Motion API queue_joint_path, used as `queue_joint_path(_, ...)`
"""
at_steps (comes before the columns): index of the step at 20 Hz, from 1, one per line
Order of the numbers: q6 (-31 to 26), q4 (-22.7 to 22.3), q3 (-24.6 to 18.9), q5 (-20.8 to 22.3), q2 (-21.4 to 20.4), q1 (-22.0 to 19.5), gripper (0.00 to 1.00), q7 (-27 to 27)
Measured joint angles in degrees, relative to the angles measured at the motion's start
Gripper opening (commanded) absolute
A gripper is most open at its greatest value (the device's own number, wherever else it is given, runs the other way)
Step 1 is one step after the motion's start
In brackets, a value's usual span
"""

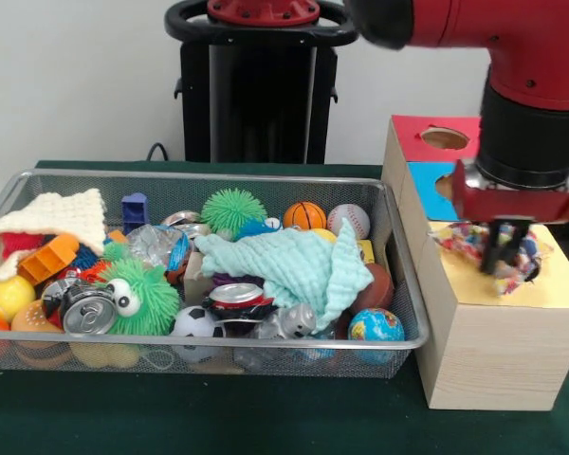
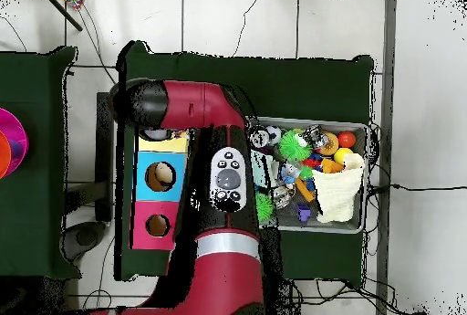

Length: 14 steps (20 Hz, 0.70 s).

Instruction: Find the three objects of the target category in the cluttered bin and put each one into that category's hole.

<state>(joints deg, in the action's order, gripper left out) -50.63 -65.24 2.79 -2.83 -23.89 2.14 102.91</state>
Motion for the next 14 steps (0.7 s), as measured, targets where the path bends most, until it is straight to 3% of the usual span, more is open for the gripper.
queue_joint_path(3, -0.39, 1.50, 3.93, 5.47, -0.01, 1.76, 0.00, 0.00)
queue_joint_path(8, -0.40, 2.47, 6.14, 8.44, -0.04, 1.83, 0.00, 0.00)
queue_joint_path(14, -0.40, 3.03, 6.40, 8.78, -0.04, 0.42, 0.00, 0.00)
